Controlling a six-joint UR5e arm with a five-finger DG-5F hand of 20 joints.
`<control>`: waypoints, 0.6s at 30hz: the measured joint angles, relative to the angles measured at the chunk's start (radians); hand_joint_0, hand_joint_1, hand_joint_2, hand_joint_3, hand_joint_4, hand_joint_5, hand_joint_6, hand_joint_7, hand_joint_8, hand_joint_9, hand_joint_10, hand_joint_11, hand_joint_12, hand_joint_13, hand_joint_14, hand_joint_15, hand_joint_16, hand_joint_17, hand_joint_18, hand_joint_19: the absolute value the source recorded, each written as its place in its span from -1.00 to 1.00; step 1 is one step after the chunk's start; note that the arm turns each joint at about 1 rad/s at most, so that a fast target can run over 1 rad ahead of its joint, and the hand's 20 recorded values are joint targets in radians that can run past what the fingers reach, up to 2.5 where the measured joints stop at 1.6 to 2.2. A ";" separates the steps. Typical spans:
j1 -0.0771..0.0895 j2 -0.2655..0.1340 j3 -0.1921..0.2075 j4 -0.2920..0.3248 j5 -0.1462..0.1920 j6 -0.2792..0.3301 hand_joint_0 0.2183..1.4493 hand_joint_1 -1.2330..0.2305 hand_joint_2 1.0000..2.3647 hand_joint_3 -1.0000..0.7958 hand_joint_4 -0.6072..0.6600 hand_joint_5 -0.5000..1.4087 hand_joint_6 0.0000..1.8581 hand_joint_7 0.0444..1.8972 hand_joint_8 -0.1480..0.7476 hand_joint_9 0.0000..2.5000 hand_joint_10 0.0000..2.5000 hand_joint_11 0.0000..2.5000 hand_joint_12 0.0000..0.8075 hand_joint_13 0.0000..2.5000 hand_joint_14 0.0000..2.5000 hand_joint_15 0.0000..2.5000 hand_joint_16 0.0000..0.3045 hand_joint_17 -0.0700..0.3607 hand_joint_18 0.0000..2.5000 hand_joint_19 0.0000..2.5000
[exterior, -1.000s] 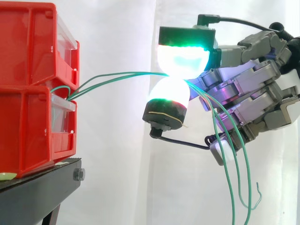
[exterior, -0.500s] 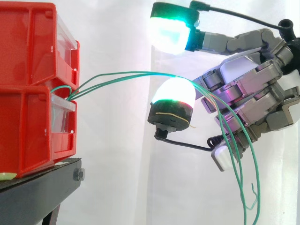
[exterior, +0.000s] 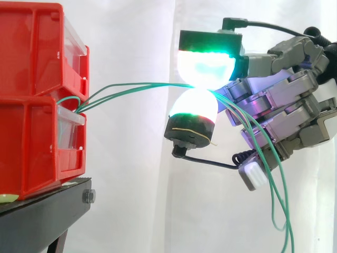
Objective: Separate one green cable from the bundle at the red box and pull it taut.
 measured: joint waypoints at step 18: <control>-0.004 0.000 0.004 -0.010 0.020 -0.079 -0.72 0.41 -1.00 -0.44 0.15 -0.33 -0.42 0.40 -0.22 0.94 0.26 0.34 -0.21 0.22 1.00 -0.27 -0.44 0.21 -0.10 -0.96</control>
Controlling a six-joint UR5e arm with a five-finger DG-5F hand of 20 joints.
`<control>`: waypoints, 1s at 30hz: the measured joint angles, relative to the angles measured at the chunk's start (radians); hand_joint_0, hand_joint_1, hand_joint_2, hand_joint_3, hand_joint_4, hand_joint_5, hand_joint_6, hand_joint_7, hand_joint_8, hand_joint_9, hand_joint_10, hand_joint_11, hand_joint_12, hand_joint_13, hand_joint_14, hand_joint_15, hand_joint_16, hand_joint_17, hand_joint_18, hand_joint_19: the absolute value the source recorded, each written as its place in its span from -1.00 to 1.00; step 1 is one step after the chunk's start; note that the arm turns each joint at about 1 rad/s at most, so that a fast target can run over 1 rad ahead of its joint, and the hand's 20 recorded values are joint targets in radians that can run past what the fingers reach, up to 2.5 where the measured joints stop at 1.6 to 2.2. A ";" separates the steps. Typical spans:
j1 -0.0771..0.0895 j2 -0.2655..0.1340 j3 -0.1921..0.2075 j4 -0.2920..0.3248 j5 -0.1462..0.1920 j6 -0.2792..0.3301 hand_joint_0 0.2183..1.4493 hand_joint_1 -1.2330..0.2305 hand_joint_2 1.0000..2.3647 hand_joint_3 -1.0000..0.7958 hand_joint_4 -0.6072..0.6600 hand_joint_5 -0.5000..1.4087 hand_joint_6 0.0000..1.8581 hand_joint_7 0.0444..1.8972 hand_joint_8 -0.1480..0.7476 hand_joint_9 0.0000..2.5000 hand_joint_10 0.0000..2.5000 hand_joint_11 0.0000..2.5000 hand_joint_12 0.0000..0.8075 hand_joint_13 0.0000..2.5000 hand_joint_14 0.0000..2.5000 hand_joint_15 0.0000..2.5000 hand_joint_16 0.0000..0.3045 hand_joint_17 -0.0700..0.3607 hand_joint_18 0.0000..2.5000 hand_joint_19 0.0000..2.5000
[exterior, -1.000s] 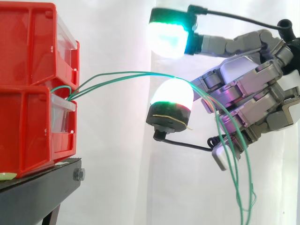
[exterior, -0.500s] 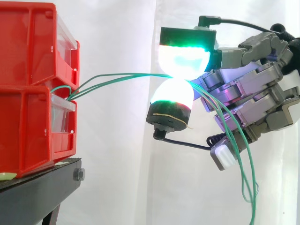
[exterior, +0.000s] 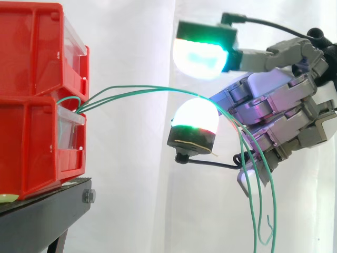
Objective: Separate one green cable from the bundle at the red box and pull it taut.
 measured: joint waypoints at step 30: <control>0.000 0.000 0.014 0.000 0.001 -0.021 -0.55 -0.33 -0.99 -0.29 0.12 -0.37 -0.30 0.16 -0.22 0.80 0.59 0.21 -0.29 0.11 1.00 -0.22 -0.56 0.03 -0.22 -0.68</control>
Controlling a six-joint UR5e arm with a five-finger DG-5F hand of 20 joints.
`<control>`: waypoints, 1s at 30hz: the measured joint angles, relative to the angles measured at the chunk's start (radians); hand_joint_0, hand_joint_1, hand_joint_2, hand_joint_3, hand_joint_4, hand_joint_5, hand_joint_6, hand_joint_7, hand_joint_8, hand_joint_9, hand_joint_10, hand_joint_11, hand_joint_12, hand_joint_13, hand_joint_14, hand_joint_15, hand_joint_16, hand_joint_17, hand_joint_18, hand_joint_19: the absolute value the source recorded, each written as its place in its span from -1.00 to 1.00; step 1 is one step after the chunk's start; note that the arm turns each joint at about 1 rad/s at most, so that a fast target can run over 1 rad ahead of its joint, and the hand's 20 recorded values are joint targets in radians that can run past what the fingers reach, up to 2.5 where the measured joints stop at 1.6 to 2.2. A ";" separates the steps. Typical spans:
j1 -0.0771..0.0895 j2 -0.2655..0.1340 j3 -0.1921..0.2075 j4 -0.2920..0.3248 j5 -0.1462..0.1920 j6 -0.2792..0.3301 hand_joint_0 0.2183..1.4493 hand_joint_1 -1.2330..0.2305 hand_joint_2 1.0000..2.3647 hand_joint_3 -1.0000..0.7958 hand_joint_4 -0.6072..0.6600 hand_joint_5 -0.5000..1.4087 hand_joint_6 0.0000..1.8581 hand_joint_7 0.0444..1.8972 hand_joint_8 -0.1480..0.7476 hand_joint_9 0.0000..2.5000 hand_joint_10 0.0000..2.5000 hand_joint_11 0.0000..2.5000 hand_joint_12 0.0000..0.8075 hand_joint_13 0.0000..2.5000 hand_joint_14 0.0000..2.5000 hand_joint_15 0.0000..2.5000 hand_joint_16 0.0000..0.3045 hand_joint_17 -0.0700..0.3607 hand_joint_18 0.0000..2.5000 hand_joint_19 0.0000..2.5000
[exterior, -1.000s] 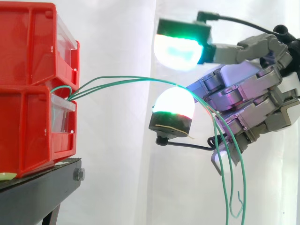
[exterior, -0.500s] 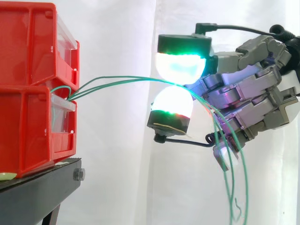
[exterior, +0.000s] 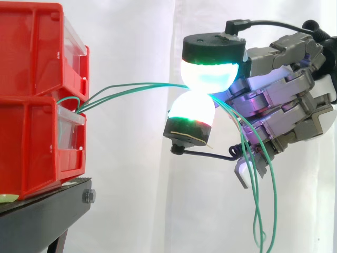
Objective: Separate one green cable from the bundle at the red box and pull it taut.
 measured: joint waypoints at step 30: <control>0.000 0.000 0.003 0.002 0.008 -0.001 -0.12 -0.27 -0.98 -0.21 -0.02 -0.32 -0.45 0.44 -0.44 0.86 0.50 0.19 -0.42 0.12 1.00 -0.25 -0.65 -0.12 -0.24 -0.65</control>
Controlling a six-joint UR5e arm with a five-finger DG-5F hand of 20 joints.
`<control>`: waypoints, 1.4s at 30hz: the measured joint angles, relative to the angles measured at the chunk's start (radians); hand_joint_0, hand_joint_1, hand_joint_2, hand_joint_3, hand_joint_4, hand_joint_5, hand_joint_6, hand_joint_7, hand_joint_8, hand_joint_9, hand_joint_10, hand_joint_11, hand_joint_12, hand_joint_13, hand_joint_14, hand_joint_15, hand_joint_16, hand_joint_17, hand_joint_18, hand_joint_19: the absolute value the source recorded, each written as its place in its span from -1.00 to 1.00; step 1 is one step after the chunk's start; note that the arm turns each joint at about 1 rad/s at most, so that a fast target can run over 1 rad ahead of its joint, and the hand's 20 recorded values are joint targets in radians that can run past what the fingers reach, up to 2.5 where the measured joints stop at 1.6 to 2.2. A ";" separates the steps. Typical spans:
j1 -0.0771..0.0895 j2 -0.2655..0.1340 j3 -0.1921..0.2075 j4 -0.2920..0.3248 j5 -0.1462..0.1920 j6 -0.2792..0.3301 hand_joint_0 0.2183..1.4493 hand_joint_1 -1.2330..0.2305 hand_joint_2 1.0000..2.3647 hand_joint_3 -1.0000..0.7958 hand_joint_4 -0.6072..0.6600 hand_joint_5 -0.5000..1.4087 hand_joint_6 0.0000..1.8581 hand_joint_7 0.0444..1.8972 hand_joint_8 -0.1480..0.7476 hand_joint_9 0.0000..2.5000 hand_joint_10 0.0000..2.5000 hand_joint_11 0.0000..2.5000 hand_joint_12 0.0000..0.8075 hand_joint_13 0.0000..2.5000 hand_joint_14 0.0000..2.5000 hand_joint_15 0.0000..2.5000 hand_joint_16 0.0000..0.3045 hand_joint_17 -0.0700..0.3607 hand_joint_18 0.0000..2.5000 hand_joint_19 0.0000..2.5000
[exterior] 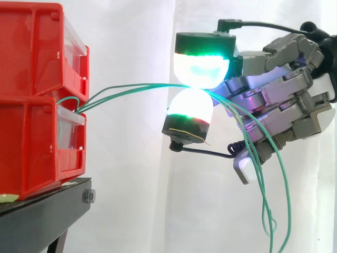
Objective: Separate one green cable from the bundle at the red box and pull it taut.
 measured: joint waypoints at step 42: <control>0.002 0.000 0.001 0.000 0.022 0.000 -0.13 -0.28 -0.97 -0.18 -0.04 -0.32 -0.45 0.44 -0.48 0.87 0.51 0.19 -0.44 0.13 1.00 -0.25 -0.65 -0.12 -0.23 -0.63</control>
